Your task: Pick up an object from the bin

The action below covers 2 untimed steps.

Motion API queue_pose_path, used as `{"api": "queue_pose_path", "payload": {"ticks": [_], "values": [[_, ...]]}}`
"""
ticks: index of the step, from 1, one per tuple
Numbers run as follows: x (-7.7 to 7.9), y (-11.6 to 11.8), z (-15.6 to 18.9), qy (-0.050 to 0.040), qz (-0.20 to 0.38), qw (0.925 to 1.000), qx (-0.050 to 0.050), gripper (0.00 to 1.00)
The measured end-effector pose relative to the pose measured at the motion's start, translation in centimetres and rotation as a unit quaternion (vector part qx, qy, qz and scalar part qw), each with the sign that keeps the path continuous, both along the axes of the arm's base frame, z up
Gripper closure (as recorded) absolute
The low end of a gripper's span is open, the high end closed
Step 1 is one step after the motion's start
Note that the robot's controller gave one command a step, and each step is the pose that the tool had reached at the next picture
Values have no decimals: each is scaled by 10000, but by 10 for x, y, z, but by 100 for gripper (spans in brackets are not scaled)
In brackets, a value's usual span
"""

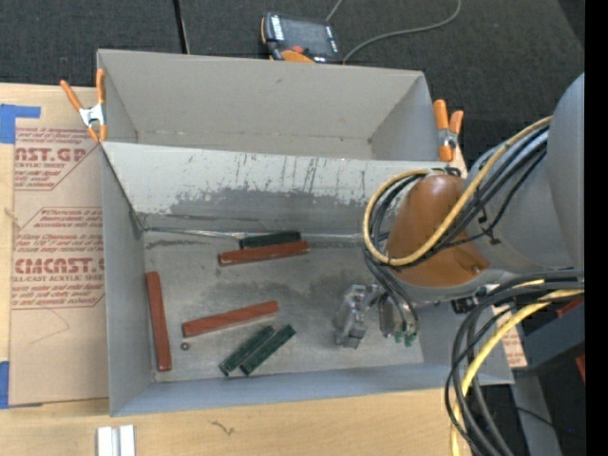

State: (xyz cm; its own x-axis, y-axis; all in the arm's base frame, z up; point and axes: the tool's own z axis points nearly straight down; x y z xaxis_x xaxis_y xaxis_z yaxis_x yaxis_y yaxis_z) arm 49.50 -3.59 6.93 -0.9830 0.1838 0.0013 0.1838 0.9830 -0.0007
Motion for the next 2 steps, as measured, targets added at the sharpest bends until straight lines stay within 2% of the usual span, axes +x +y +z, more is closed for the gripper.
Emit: {"api": "queue_pose_path", "payload": {"ticks": [1, 2], "values": [[0, 0, 0, 0, 0, 10000, 0, 0], [0, 0, 0, 0, -1, 10000, 0, 100]]}}
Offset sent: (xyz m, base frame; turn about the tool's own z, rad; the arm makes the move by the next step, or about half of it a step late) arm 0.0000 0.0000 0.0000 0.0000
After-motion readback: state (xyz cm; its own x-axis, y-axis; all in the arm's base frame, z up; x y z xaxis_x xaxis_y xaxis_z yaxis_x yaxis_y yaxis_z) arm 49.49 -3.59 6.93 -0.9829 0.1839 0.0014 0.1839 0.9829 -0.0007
